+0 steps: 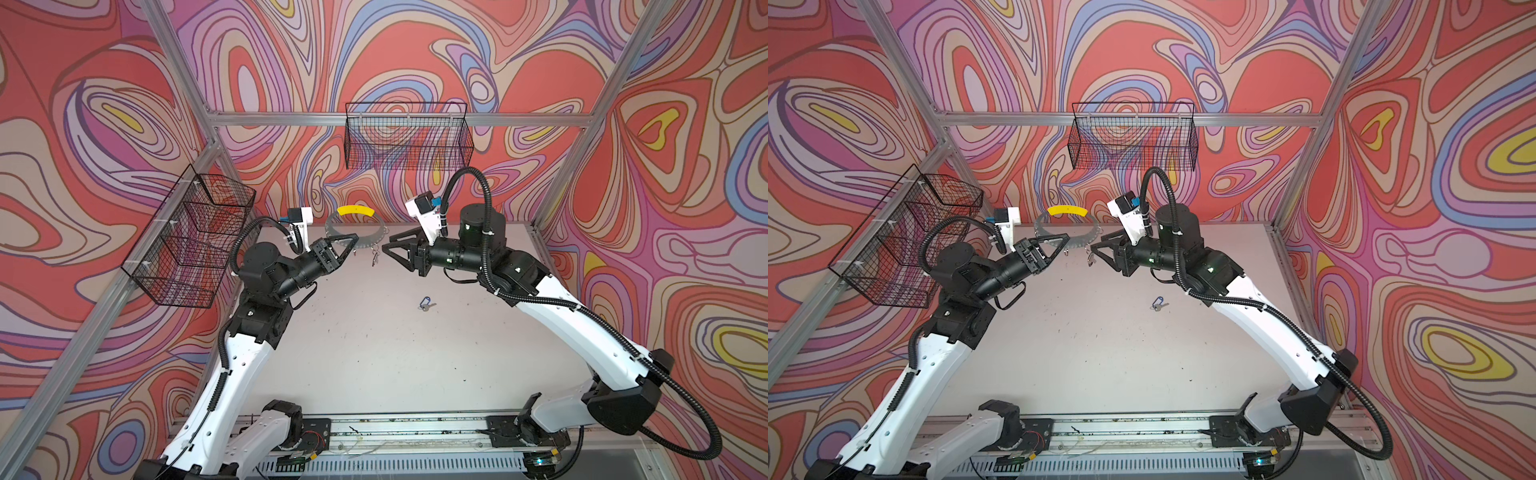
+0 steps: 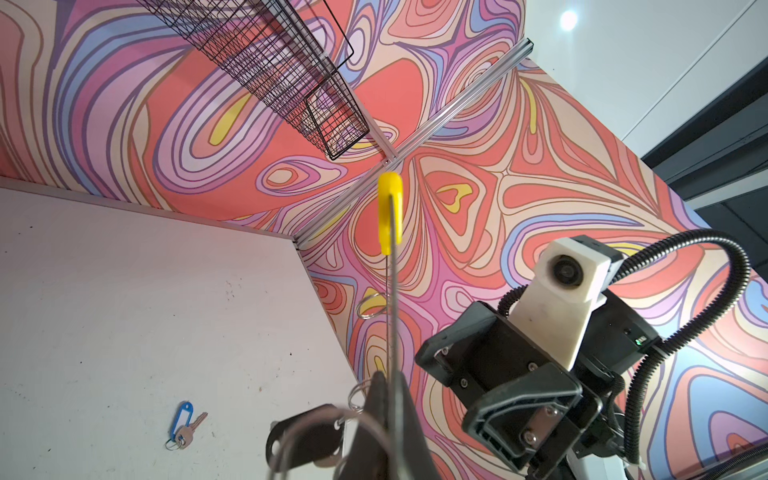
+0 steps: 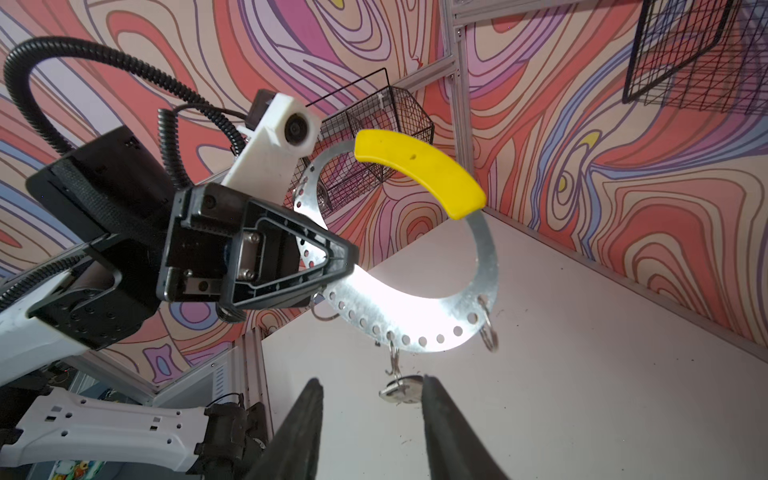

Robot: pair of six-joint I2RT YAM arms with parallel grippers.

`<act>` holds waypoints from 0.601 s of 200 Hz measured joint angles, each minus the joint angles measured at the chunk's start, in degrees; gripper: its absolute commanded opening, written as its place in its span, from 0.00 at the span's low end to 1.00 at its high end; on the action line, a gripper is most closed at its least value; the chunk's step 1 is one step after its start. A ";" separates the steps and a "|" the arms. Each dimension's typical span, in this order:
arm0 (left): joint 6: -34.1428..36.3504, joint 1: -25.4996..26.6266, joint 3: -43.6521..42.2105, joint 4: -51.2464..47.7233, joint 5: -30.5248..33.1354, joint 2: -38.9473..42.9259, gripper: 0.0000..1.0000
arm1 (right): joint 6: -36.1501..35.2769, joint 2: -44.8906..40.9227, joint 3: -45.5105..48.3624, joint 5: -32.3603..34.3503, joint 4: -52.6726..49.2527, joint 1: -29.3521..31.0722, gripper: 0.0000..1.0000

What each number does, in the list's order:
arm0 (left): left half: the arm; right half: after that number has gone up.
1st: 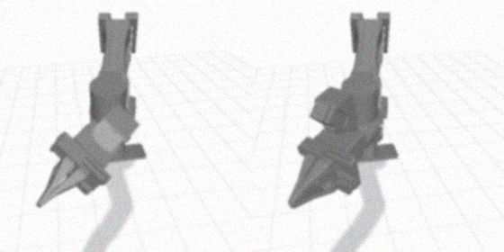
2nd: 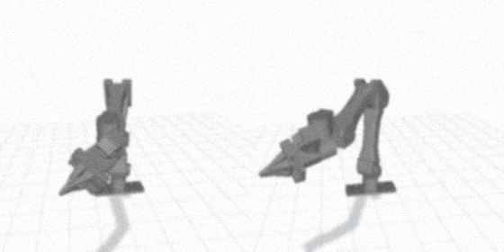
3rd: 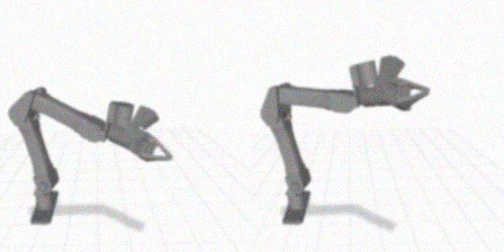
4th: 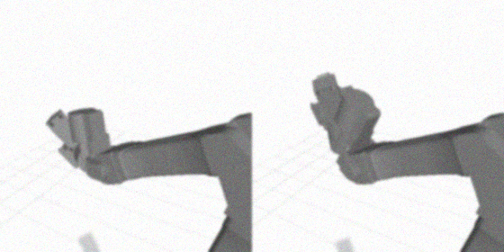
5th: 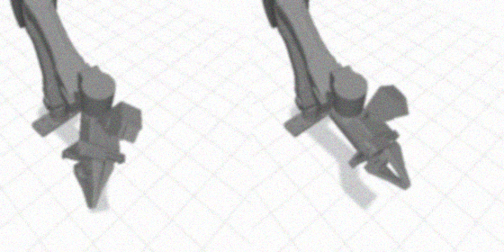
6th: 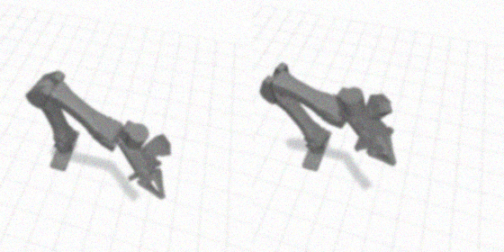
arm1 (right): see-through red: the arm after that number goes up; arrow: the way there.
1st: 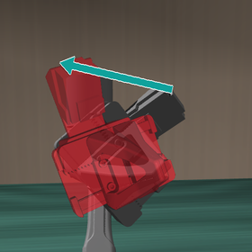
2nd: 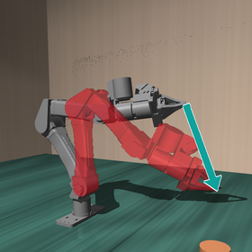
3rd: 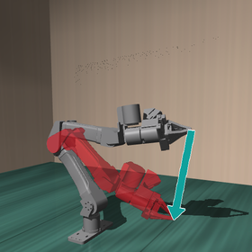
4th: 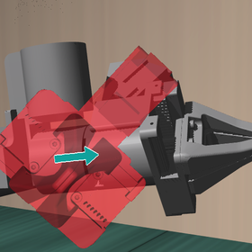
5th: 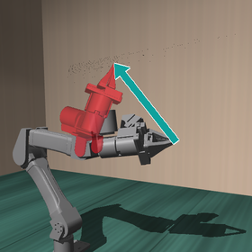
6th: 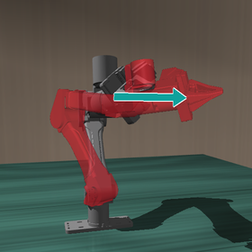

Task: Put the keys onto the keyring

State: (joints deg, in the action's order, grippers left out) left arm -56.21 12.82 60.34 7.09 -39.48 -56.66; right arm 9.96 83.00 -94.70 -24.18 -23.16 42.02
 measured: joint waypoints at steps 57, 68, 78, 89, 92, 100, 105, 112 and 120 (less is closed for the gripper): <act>-0.44 0.00 0.02 -1.40 1.01 0.00 0.00 | -1.62 2.25 -0.98 0.87 -1.64 0.33 0.40; -0.63 0.00 0.02 -1.40 1.07 0.00 0.00 | -1.77 2.93 -0.98 0.90 -1.75 0.44 0.38; -0.83 0.02 0.02 -1.40 1.16 0.00 0.00 | -1.88 3.58 -0.98 0.98 -1.79 0.48 0.36; -0.98 0.00 0.02 -1.40 1.20 0.00 0.00 | -1.86 4.13 -0.98 1.05 -1.81 0.52 0.35; -1.03 0.00 0.02 -1.40 1.20 0.00 0.00 | -1.88 4.22 -0.98 1.11 -1.79 0.55 0.34; -1.07 0.00 0.02 -1.40 1.20 0.00 0.00 | -1.86 4.44 -0.98 1.25 -1.77 0.55 0.32; -1.07 0.00 0.02 -1.40 1.20 0.00 0.00 | -1.86 4.52 -0.96 1.29 -1.73 0.55 0.32; -1.07 0.02 0.02 -1.40 1.20 0.00 0.00 | -1.81 4.55 -0.96 1.31 -1.68 0.55 0.31; -1.07 0.00 0.02 -1.40 1.20 0.00 0.00 | -1.77 4.55 -0.96 1.31 -1.51 0.55 0.30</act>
State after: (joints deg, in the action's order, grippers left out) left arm -57.28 12.82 60.36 5.69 -38.28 -56.66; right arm 8.19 87.55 -95.66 -22.87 -24.67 42.57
